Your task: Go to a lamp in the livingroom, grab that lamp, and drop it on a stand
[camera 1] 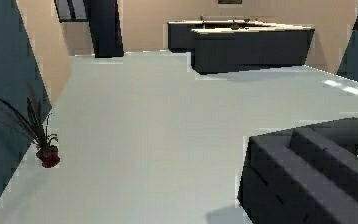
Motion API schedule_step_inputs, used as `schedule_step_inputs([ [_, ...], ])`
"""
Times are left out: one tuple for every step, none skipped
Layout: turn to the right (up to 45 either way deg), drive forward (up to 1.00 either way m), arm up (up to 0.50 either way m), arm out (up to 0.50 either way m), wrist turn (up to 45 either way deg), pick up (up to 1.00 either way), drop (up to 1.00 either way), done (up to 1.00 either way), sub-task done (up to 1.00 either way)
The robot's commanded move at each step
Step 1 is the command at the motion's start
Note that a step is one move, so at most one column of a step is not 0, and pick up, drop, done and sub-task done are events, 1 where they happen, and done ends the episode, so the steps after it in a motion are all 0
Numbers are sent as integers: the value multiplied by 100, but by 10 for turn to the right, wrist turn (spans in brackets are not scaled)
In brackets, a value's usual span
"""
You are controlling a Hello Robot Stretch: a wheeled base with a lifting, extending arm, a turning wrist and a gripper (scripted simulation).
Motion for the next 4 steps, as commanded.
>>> schedule_step_inputs([
  [30,0,0,0,0,0,0,0,0],
  [-90,0,0,0,0,0,0,0,0],
  [0,100,0,0,0,0,0,0,0],
  [-390,0,0,0,0,0,0,0,0],
])
